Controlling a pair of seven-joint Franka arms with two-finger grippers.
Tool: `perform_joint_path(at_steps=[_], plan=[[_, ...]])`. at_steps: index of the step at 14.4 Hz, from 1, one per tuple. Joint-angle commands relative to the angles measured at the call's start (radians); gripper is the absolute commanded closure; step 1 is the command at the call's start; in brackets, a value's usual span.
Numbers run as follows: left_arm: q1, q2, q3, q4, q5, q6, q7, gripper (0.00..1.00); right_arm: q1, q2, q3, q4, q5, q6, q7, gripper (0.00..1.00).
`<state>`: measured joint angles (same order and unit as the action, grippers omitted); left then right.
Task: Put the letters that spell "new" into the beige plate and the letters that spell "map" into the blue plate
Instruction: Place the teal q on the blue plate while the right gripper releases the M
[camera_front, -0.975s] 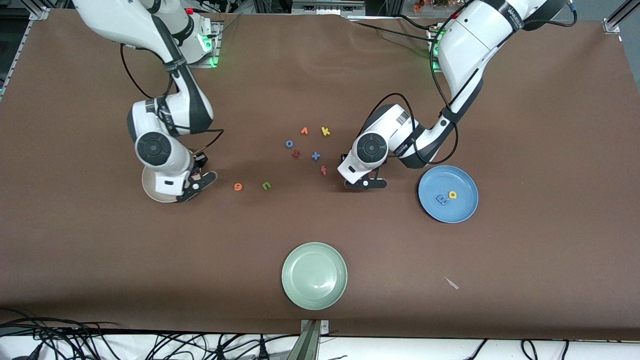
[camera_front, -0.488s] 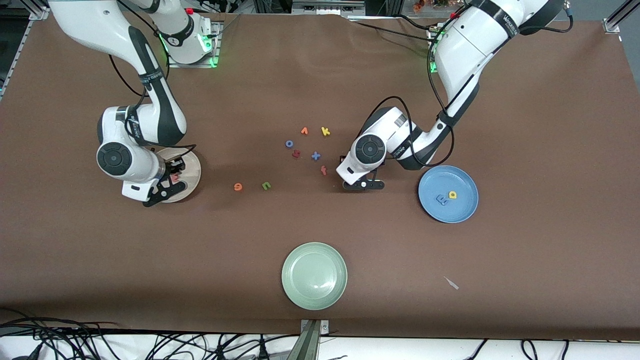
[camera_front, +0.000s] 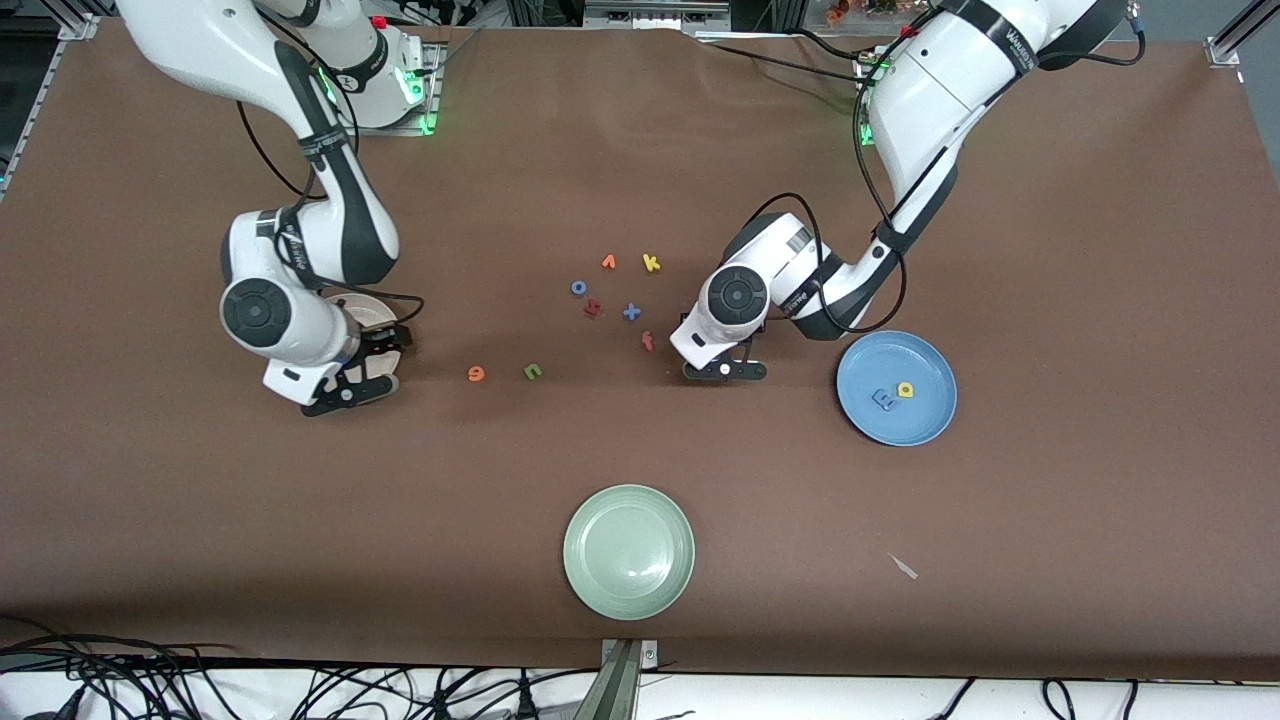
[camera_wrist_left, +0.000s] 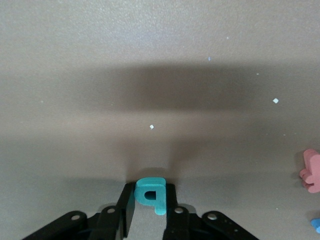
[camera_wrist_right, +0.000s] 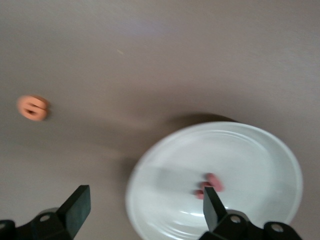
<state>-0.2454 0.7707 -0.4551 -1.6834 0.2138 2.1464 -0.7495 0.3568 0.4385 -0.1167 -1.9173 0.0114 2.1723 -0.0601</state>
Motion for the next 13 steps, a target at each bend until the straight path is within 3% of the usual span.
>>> perform_joint_path(at_steps=[1, 4, 9, 13], plan=[[-0.002, 0.024, 0.006, 0.013, 0.035, 0.012, 0.006, 0.9, 0.001, 0.005, 0.055, 0.035, 0.013, 0.0, 0.15, 0.0], [0.014, 0.01, 0.004, 0.034, 0.032, -0.006, 0.016, 0.95, 0.005, 0.038, 0.104, 0.038, 0.015, 0.078, 0.256, 0.0], [0.089, -0.014, 0.001, 0.195, 0.018, -0.293, 0.16, 0.94, 0.025, 0.065, 0.127, -0.031, 0.015, 0.266, 0.344, 0.0], [0.204, -0.041, 0.006, 0.217, 0.035, -0.416, 0.362, 0.93, 0.03, 0.086, 0.132, -0.069, 0.015, 0.337, 0.361, 0.0]])
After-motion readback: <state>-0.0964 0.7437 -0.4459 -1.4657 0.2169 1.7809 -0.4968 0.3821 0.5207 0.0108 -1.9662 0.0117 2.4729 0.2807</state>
